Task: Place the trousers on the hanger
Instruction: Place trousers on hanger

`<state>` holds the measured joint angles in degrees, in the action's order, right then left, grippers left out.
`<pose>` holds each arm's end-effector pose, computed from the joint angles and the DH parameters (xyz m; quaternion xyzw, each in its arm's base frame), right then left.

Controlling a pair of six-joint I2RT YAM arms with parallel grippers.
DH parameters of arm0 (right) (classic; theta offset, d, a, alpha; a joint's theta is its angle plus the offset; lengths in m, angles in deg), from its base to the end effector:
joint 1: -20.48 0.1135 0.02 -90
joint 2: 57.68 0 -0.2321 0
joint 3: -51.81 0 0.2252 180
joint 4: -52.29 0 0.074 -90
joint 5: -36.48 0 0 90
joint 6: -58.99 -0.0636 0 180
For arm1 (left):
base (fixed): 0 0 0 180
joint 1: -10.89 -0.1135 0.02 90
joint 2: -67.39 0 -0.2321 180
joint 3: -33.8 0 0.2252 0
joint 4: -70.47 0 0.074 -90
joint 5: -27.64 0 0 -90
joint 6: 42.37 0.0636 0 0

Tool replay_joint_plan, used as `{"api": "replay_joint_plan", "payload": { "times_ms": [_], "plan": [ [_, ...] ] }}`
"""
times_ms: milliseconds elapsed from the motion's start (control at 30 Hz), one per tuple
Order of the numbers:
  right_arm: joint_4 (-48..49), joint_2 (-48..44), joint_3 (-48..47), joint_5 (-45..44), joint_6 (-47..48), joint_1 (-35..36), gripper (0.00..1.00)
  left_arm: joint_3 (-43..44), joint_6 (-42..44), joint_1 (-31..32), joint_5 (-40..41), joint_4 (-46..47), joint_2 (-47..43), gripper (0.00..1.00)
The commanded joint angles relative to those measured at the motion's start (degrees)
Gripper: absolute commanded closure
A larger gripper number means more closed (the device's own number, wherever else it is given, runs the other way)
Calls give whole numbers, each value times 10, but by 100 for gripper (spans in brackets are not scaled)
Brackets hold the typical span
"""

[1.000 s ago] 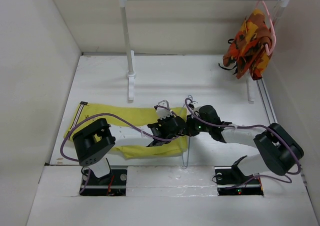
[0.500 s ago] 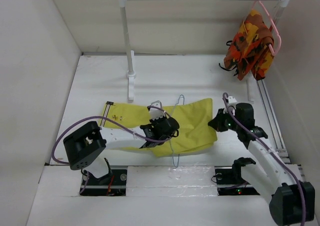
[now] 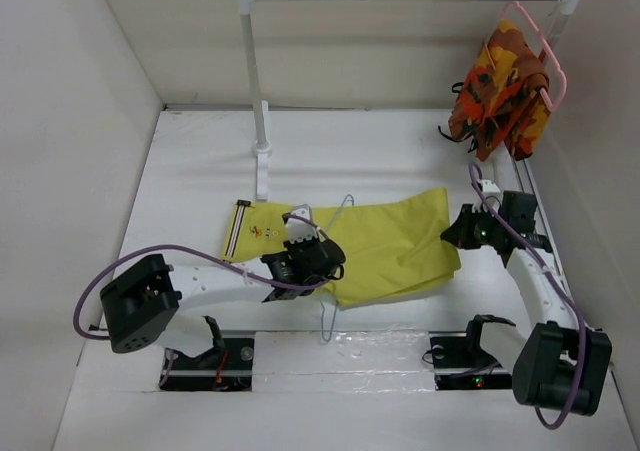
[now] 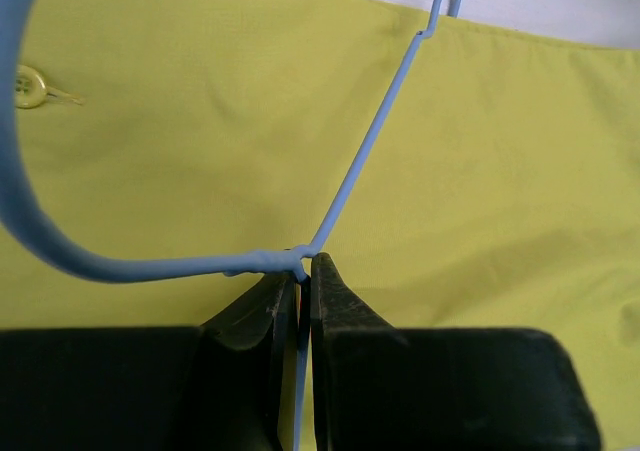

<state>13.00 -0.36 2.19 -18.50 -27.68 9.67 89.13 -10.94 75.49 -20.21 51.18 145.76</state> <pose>0.2071 -0.0024 0.1865 -0.0522 0.8926 0.2348 0.3814 0.1544 -0.2256 0.1711 -0.1002 0.8600 -0.1751 0.4687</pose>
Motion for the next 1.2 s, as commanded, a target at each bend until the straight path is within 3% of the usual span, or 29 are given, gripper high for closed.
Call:
{"api": "replay_joint_plan", "payload": {
  "times_ms": [0, 200, 633, 967, 1067, 1100, 1167],
  "plan": [
    [48, 25, -34, 5, 36, -11, 100, 29, -1, 4, 55, -91, -4, 100],
    [64, 60, -12, 10, 45, -17, 100, 86, 0, 11, 75, -91, 25, 100],
    [30, 34, 28, -27, 55, -17, 100, 158, 24, 18, 92, -73, 24, 100],
    [-3, 10, -5, -36, 56, -17, 99, 180, 190, 18, 53, -23, -69, 100],
    [-32, -12, -32, -24, 60, -11, 72, 214, 209, 18, 49, -45, -76, 100],
    [-59, -23, -46, -22, 62, -5, 55, 229, 214, 18, 49, -57, -74, 100],
    [-85, -59, -101, -20, 58, 8, 43, 287, 230, 18, 48, -98, -64, 100]
  ]
}}
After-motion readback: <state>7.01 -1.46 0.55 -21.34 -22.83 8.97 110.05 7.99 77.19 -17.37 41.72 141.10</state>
